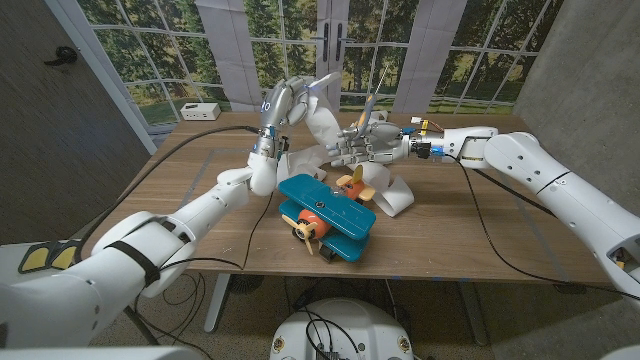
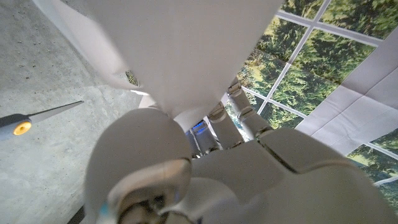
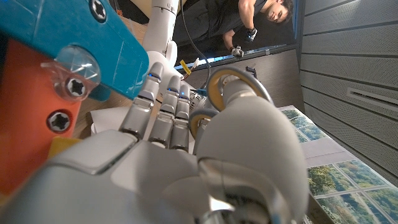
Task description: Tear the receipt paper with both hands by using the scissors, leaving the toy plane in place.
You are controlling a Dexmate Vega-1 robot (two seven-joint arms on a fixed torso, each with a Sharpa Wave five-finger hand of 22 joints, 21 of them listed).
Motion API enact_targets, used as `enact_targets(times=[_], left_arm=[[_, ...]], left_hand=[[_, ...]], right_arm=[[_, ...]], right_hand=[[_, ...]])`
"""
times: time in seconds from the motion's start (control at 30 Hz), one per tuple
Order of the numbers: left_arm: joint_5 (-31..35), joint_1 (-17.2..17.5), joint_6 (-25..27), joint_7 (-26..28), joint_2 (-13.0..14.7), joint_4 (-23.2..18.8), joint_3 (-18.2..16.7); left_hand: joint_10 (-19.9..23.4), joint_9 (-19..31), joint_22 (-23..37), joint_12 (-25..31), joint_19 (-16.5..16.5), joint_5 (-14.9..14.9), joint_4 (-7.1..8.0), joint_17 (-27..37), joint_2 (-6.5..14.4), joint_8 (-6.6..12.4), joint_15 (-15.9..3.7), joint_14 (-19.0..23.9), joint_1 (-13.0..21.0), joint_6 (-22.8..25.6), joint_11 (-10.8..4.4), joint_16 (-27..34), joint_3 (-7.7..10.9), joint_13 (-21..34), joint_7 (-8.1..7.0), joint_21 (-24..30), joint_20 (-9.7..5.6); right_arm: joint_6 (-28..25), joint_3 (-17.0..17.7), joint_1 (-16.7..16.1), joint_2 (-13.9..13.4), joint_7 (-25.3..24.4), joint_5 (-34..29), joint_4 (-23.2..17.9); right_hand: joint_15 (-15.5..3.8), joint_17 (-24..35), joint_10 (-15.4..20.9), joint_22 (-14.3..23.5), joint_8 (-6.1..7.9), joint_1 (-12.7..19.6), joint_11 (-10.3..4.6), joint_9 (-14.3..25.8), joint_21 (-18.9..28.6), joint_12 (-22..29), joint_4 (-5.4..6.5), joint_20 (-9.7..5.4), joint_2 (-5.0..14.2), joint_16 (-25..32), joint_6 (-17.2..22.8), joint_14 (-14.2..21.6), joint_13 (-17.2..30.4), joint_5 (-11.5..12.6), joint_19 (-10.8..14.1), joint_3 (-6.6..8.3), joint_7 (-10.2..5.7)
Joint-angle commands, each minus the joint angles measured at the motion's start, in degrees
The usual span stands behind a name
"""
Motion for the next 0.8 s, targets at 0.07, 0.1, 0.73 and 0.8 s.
enact_targets(times=[0.07, 0.1, 0.73, 0.8], left_arm=[[5.2, 1.0, 6.1, 0.2, 1.3, -3.0, -0.6], [5.6, 0.9, 5.7, 0.2, 0.8, -2.3, -1.0], [17.6, 0.1, -1.2, 0.2, -4.6, 5.0, -12.8], [18.8, 0.3, -1.9, 0.2, -4.9, 5.1, -14.1]], left_hand=[[0.5, 0.0, -0.1, 0.0, -1.2, 0.0, -0.78, -1.3, 0.0, -0.3, -2.14, -0.3, -0.6, 0.2, 0.15, -1.4, 0.06, -0.2, 0.4, -0.1, -1.55], [0.5, -0.1, -0.2, -0.1, -1.4, 0.0, -0.82, -1.7, 0.0, -0.38, -2.13, -0.4, -0.7, 0.1, 0.14, -1.8, 0.08, -0.3, 0.43, -0.1, -1.5], [1.7, -0.3, -0.9, 0.6, -2.5, -0.1, -1.48, -2.3, 0.2, -0.64, -2.2, 1.4, -1.8, 0.6, 0.26, -3.5, 0.06, -0.3, 0.6, 0.6, -1.08], [1.8, -0.1, -0.9, 0.9, -2.4, 0.0, -1.42, -1.6, 0.2, -0.42, -2.15, 1.9, -1.9, 1.0, 0.33, -3.0, 0.04, 0.2, 0.46, 0.7, -0.99]], right_arm=[[1.1, -0.8, 1.0, 1.1, 1.0, -1.4, 2.2], [1.0, -1.0, 1.2, 1.2, 1.2, -1.4, 2.6], [-1.4, -1.6, 3.8, 2.9, -0.9, -2.2, 4.2], [-1.4, -1.8, 3.9, 3.0, -0.9, -2.4, 4.2]], right_hand=[[0.11, 0.2, 1.9, 0.0, 0.41, 0.3, -2.23, 0.6, 0.3, -0.3, 0.04, 0.19, -0.33, 0.3, 0.1, -0.3, 0.1, 0.1, 0.5, 0.63, 0.19], [0.12, 0.2, 1.9, 0.0, 0.4, 0.2, -2.21, 0.6, 0.3, -0.3, 0.06, 0.22, -0.3, 0.3, 0.0, -0.3, 0.1, 0.1, 0.5, 0.65, 0.23], [1.37, -0.9, 3.3, 0.0, 0.85, -0.1, -1.08, 2.5, 0.6, 0.0, 0.14, -0.84, -0.6, 0.2, 0.1, 2.3, -0.1, 0.3, 1.8, 1.66, 0.57], [1.25, -1.0, 3.2, 0.0, 0.89, -0.2, -1.01, 2.7, 0.6, -0.1, 0.19, -0.9, -0.59, 0.1, 0.2, 2.1, -0.1, 0.3, 1.9, 1.73, 0.55]])
